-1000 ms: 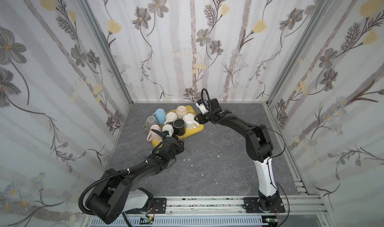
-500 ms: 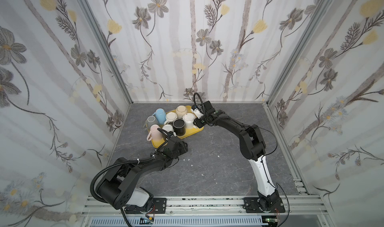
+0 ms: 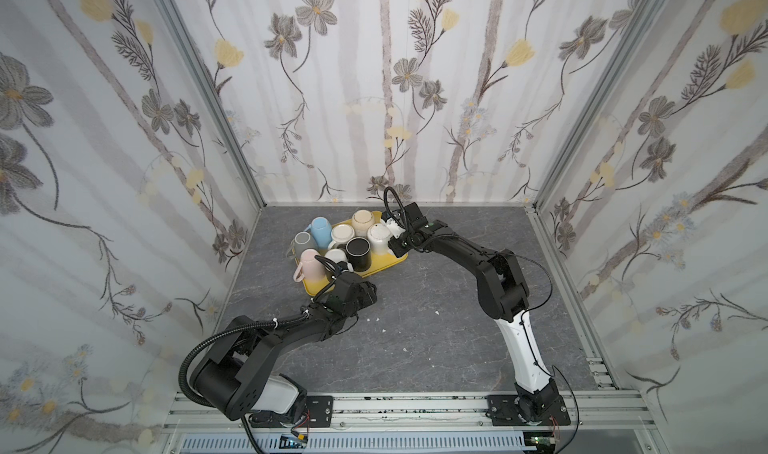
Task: Turn the mug right side up
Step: 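Lift and turn the white mug with the right gripper while left gripper approaches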
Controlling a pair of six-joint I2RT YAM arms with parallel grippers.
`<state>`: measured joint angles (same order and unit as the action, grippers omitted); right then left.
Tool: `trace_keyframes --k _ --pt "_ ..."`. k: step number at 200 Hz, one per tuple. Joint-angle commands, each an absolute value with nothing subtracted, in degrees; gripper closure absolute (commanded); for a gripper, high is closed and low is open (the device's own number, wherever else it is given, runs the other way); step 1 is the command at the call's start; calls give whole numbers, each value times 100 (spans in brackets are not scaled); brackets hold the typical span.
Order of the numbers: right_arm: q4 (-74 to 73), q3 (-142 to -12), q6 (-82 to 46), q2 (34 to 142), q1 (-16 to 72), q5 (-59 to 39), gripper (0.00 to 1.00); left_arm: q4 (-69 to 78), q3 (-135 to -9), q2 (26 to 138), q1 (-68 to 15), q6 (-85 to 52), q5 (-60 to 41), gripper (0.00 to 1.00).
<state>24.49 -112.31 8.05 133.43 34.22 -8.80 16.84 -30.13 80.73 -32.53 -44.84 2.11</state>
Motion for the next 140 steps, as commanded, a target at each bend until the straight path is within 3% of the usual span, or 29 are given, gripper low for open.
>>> trace_keyframes --k 1,28,86,140 --pt "2374 -11285 893 13180 3433 -756 100 1678 -3002 7938 -3260 -4427 376 42" --pt "2165 -11180 651 13008 3411 -834 100 1784 -2887 7683 -3256 -4421 454 41" --pt "495 -9836 -403 12280 3331 -1967 100 2481 -2387 7031 -3258 -4533 486 37" --pt "-1922 -8155 -2028 11524 3127 -2744 100 3172 -2585 7425 -3247 -4675 -722 35"
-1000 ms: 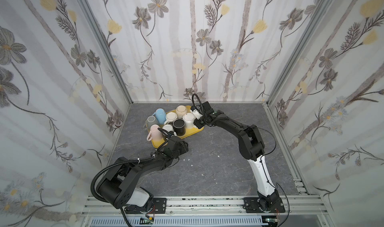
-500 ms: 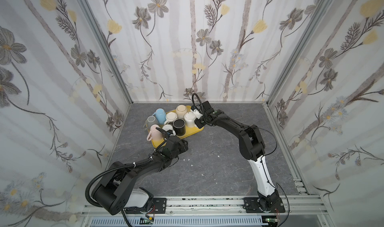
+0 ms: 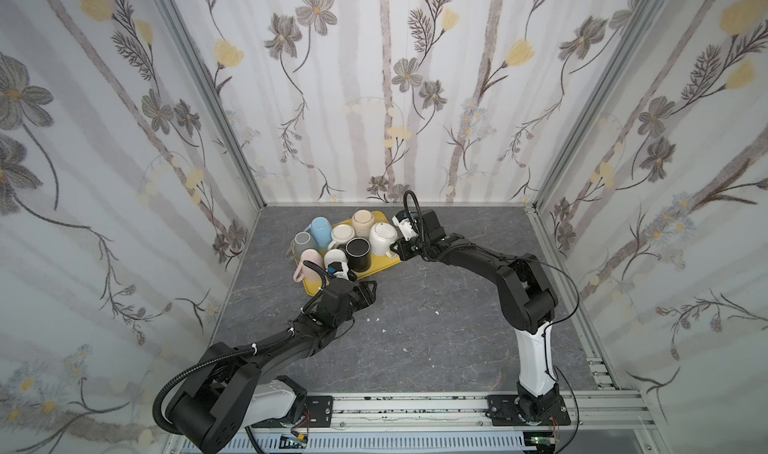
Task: Turn the mug right side up
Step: 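Lift and turn the white mug with the right gripper while left gripper approaches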
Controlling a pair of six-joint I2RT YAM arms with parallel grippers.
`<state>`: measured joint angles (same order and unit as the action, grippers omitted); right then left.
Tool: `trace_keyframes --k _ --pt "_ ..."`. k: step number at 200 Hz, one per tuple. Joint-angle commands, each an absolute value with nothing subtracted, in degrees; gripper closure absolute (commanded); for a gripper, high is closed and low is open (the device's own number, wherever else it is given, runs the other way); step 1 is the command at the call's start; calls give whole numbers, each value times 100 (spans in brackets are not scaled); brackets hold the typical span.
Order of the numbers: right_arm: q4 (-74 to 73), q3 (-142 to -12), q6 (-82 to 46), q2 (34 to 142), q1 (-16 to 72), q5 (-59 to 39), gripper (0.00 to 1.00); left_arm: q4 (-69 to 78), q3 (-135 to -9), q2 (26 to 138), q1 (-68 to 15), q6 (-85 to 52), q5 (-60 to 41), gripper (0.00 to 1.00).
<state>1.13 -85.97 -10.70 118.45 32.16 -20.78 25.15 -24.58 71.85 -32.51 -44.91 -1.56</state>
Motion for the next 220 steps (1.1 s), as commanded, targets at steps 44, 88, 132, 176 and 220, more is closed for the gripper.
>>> trace_keyframes --k 44,88,132,176,220 --pt "-3008 -7639 -3072 11358 2828 -3237 100 4385 -2713 8060 -3063 -5144 -1360 35" --pt "-3843 -7126 -3708 10970 2725 -3516 100 5964 -2866 8779 -2762 -5870 -2156 42" --pt "-4658 -6652 -4441 10520 2724 -3910 100 6109 -3293 8852 -2612 -5933 -2284 41" --pt "-5303 -6174 -5005 10121 2754 -4000 100 6236 -3493 8749 -2462 -6037 -2458 39" --pt "-5640 -6057 -5287 9976 2957 -4129 100 6506 -3746 8803 -2435 -6182 -2728 44"
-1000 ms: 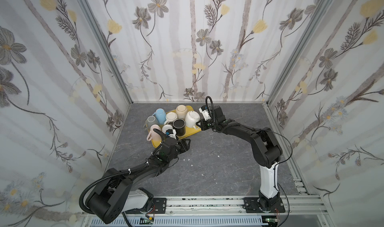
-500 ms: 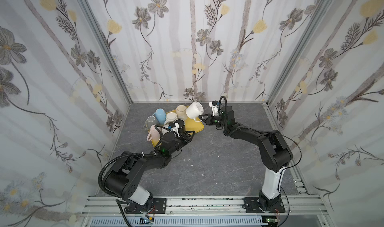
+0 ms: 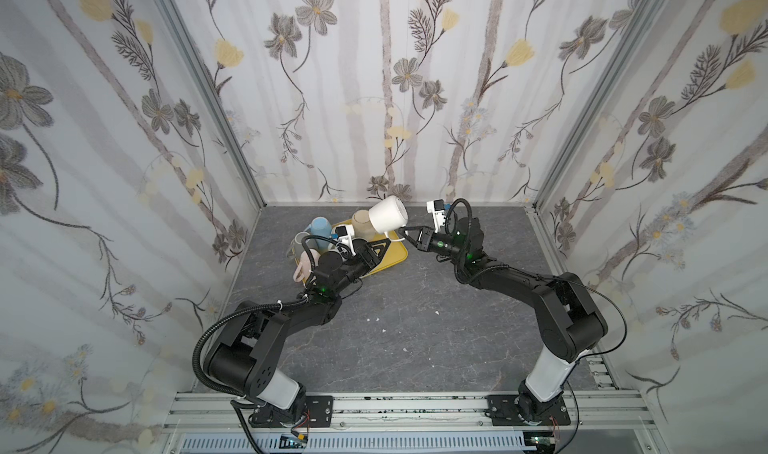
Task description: Turn the mug right side up
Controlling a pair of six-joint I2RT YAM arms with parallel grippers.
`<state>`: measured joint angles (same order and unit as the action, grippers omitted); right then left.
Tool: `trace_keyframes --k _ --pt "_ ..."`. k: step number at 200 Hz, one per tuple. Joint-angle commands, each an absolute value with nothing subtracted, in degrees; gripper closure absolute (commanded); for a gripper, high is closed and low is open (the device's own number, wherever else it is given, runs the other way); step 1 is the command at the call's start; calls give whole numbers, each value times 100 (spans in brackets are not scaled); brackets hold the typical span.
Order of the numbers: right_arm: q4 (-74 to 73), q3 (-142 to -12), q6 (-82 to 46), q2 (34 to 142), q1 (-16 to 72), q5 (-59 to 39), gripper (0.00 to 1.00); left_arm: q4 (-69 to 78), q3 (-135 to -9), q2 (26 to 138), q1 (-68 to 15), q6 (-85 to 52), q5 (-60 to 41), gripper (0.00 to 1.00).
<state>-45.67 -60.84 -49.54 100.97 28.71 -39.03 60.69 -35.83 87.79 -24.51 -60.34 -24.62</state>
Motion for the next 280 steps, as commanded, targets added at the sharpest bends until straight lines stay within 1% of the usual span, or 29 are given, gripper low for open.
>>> trace_keyframes --k 1,34,54,60,89,117,120,125,127,131,134,137,138,140,145,148,156,170,193,214,253,268,280 --pt "-5640 -6057 -5287 9976 2957 -4129 100 6509 -3754 8809 -2435 -6189 -2731 44" --pt "-6114 -6007 -5673 9984 3011 -4283 100 6644 -3889 8798 -2436 -6224 -2871 49" --pt "-6180 -5956 -5706 9960 3011 -4307 100 6478 -4015 8723 -2439 -6141 -2929 59" --pt "-6179 -5932 -5709 9946 3009 -4306 100 6397 -4052 8699 -2436 -6071 -2956 64" --pt "-6122 -5829 -5613 9901 3004 -4349 100 6018 -4144 8513 -2438 -5766 -2946 100" --pt "-5877 -5673 -5423 9788 2962 -4293 100 5275 -4331 8300 -2441 -5304 -2885 100" --pt "-5836 -5643 -5392 9769 2958 -4264 98 5173 -4359 8285 -2451 -5239 -2883 100" --pt "-5711 -5590 -5320 9720 2932 -4206 90 5012 -4406 8252 -2460 -5124 -2862 100" --pt "-5690 -5581 -5306 9707 2929 -4195 90 4938 -4428 8231 -2465 -5089 -2851 100" --pt "-5545 -5550 -5221 9662 2914 -4136 83 4790 -4469 8214 -2477 -4998 -2821 100" --pt "-5480 -5536 -5179 9629 2902 -4110 80 4671 -4504 8191 -2485 -4936 -2795 100" --pt "-5372 -5523 -5112 9598 2890 -4066 76 4554 -4540 8175 -2489 -4860 -2761 100" --pt "-5294 -5514 -5066 9587 2880 -4042 74 4501 -4555 8166 -2497 -4825 -2752 100" --pt "-5253 -5508 -5042 9575 2877 -4025 72 4417 -4584 8156 -2503 -4770 -2731 100" --pt "-4995 -5486 -4888 9483 2845 -3937 65 4196 -4658 8142 -2522 -4649 -2683 100" --pt "-4898 -5480 -4834 9448 2832 -3898 64 4052 -4713 8139 -2537 -4559 -2647 100" --pt "-4463 -5460 -4567 9309 2789 -3742 56 3685 -4848 8135 -2580 -4349 -2537 100" --pt "-3795 -5434 -4158 9185 2700 -3480 50 3116 -5085 8186 -2685 -4024 -2307 100" --pt "-2895 -5352 -3659 8696 2518 -2978 45 2309 -5569 8460 -2909 -3500 -1969 100" --pt "-2512 -5041 -3496 8335 2246 -2620 44 1462 -6216 8901 -3143 -2764 -1610 100" --pt "-1865 -4421 -3365 7771 1719 -2343 41 -652 -8213 10265 -3407 -1484 -860 100" --pt "-1636 -4359 -3305 7673 1597 -2369 41 -1328 -9017 10875 -3485 -1056 -452 100" --pt "-1521 -4058 -3262 7566 1543 -2380 41 -1725 -9616 11326 -3528 -569 -290 100"
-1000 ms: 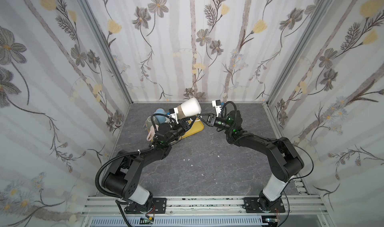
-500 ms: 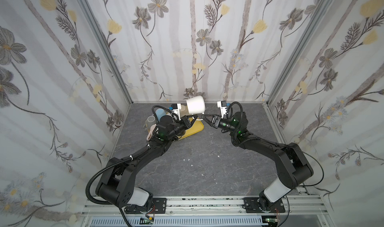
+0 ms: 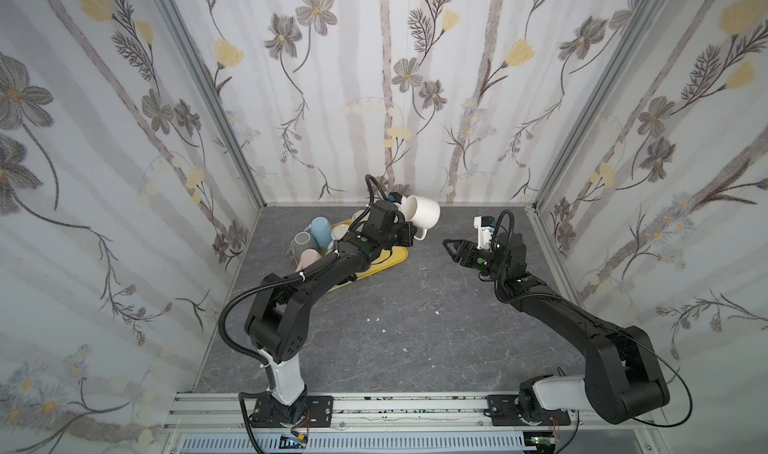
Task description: Turn the mug right side up
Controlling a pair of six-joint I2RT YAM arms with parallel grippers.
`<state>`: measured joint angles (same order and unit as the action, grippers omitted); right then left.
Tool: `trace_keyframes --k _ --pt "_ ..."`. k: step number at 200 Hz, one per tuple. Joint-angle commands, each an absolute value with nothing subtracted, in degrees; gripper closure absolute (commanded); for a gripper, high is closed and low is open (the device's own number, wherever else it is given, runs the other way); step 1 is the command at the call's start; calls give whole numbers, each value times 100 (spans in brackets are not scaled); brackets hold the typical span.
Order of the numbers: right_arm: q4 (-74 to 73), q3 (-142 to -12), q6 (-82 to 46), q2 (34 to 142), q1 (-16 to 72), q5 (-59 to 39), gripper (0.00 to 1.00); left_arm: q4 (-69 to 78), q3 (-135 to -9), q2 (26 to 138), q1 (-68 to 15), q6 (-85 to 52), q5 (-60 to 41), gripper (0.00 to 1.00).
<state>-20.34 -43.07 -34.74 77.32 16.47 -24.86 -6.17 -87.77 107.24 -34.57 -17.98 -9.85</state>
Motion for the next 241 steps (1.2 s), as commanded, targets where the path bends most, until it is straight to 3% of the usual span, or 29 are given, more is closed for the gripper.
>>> trace_keyframes --k 1,89,154,241 --pt "-1512 -4046 -3262 7562 1536 -2381 41 -1750 -9655 11363 -3535 -513 -281 100" --pt "-603 -3231 -2865 6220 1148 -1748 39 -3572 -13102 13747 -3604 2760 -757 100" --pt "-547 -3059 -2927 6035 1126 -1677 39 -3598 -13113 14148 -3612 4086 -956 100" --pt "-599 -3083 -2973 6345 1128 -1802 39 -3354 -13156 14539 -3615 4995 -504 100"
